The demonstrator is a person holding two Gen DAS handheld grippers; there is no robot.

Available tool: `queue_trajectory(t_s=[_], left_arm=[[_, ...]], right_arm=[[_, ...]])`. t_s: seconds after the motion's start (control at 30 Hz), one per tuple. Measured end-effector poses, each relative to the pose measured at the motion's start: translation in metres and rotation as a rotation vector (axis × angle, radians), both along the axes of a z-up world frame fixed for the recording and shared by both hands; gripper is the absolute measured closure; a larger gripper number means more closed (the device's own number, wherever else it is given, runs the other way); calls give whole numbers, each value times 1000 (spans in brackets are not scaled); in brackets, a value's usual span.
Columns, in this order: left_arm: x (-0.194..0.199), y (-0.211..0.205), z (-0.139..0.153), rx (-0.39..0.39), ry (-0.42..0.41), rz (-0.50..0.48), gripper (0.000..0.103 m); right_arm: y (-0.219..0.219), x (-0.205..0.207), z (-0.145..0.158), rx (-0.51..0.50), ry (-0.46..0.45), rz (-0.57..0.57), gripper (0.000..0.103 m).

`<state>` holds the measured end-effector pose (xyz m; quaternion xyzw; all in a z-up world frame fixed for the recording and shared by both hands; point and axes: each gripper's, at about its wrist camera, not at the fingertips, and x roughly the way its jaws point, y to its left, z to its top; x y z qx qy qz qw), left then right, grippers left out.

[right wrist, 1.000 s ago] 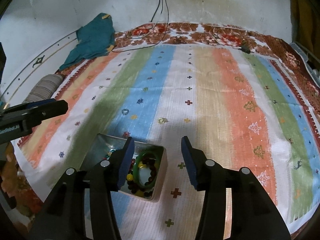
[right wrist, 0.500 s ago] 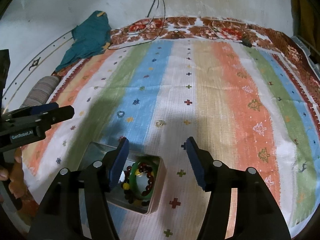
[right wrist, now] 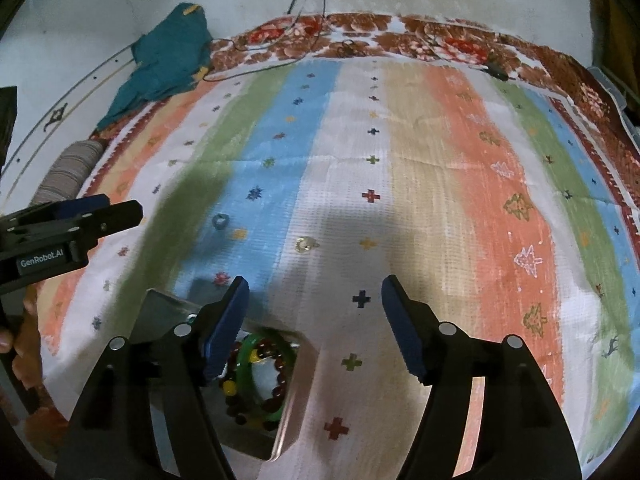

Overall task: Organize jewelry
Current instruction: 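Move the right tool to the small gold ring while the left tool approaches the silver ring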

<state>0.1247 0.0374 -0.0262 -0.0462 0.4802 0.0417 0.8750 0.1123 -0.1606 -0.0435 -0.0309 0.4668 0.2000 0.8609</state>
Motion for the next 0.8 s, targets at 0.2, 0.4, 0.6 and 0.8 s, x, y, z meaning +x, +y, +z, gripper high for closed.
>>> queue_trajectory(t_s=[0.2, 0.4, 0.6, 0.8], left_arm=[[14, 1, -12, 18, 27, 6, 37], [25, -1, -18, 21, 36, -1, 36], [33, 0, -25, 30, 52, -11, 36], [42, 4, -32, 17, 72, -8, 36]], right_arm=[[2, 11, -6, -2, 9, 0, 34], [10, 18, -10, -15, 14, 23, 34], [16, 23, -17, -45, 23, 43, 34], [19, 32, -21, -32, 48, 46, 34]])
